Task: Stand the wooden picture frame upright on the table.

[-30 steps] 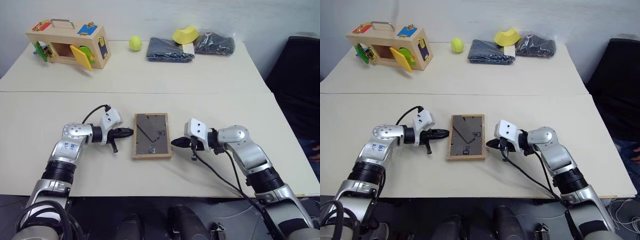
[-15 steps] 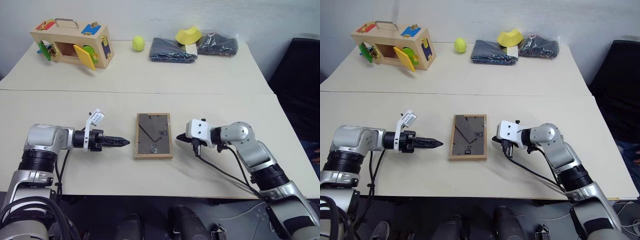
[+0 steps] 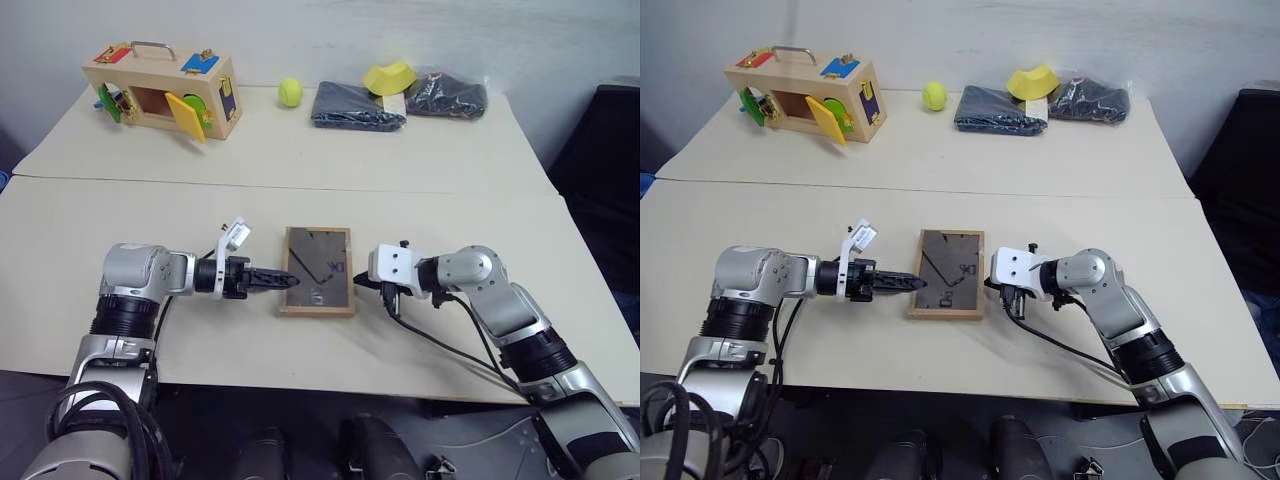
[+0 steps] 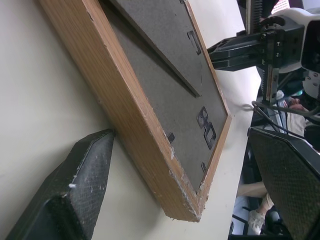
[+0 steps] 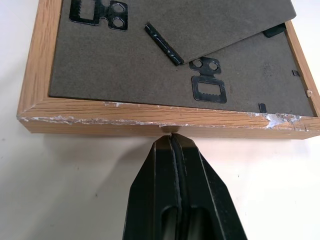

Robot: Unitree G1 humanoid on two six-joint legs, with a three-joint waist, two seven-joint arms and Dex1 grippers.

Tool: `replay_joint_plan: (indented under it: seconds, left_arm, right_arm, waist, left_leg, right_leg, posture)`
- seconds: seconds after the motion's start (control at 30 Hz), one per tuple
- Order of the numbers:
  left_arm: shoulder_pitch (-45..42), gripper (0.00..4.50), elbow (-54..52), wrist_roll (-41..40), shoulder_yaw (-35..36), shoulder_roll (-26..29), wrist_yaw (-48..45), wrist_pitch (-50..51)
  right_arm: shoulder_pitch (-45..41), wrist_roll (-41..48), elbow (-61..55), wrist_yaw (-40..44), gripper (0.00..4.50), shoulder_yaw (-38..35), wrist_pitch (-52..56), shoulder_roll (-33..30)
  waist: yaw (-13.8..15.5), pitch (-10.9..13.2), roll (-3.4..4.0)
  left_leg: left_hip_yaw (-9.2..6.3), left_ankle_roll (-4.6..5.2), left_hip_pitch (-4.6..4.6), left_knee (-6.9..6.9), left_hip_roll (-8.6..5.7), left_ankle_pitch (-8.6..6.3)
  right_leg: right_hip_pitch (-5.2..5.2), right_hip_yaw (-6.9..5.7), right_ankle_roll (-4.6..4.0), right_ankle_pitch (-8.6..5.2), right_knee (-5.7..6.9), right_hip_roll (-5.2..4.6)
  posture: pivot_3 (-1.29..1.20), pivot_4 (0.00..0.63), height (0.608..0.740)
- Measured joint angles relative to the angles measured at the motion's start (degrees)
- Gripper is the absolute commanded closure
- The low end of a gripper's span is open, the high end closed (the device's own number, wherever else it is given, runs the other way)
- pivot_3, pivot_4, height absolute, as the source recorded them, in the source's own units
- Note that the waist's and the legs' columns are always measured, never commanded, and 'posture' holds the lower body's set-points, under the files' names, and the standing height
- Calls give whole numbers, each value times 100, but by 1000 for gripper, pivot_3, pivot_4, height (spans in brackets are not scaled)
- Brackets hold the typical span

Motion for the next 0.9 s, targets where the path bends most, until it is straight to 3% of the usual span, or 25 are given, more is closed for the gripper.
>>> replay_joint_plan:
  seconds: [0.2, 0.33, 0.63, 0.9]
  left_arm:
    - [163, 1483, -106, -151, 170, -87, 157, 419]
    - [230, 1483, -242, -320, -44, -157, 141, 482]
    - [250, 1483, -790, -540, -837, 983, -236, 480]
    - [282, 1483, -840, -659, -776, 472, 57, 565]
  right_arm:
    - [27, -30, 0, -1, 4500, -25, 8, -12]
    - [27, -26, -48, 67, 4500, 99, 3, 59]
    - [-39, 48, -403, 749, 4500, 128, 8, -471]
    - [43, 89, -683, 801, 4500, 243, 262, -302]
  waist:
    - [-33, 0, 0]
    - [-37, 1, -1]
    - [-148, 3, -4]
    - [-86, 3, -4]
  left_leg:
    - [-1, -1, -11, 2, 3, 0]
    - [-1, -4, -12, 3, 5, 2]
    - [-3, -10, -11, -1, 9, 2]
    - [-5, -8, -13, 8, 7, 1]
  right_leg:
    - [-9, -2, 0, 0, 5, 3]
    - [-11, -2, 0, 0, 4, 5]
    - [-14, 1, -1, -1, 1, 12]
    - [-11, 1, -1, -1, 1, 9]
  posture:
    - [0, 150, 740]
    - [0, 150, 740]
    - [0, 150, 740]
    - [0, 150, 740]
